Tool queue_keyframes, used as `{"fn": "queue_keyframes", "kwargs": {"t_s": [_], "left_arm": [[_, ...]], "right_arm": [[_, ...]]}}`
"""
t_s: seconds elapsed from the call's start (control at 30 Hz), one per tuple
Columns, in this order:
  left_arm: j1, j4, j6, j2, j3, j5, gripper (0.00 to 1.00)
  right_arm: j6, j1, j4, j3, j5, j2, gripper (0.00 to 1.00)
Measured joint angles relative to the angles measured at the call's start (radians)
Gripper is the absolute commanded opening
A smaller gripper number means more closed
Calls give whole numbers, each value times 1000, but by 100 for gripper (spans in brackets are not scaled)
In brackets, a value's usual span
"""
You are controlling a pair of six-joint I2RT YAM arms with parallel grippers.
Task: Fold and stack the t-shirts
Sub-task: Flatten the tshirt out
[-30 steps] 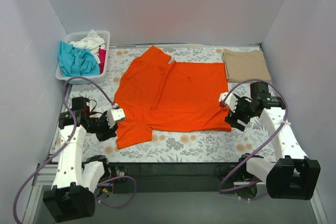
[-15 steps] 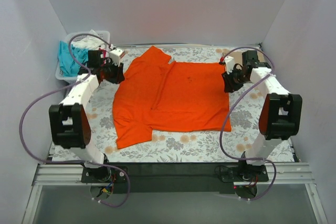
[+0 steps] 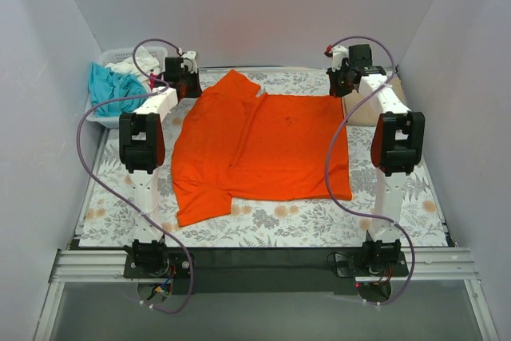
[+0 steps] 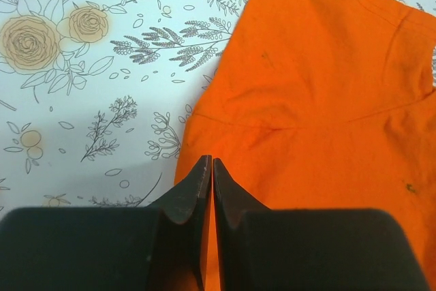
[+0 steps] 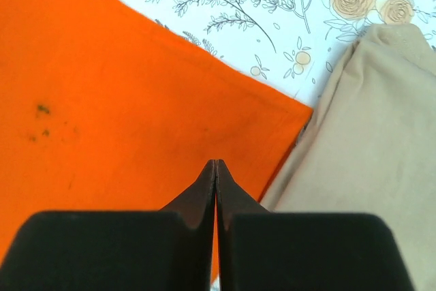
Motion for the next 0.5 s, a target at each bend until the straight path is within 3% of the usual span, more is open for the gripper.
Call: {"fn": "queue_keyframes", "kwargs": {"t_s": [0.5], "left_arm": [[-18,137,-112,32,-72,-6,3]], "right_arm": [[44,18,11,35,100,170,1]]}}
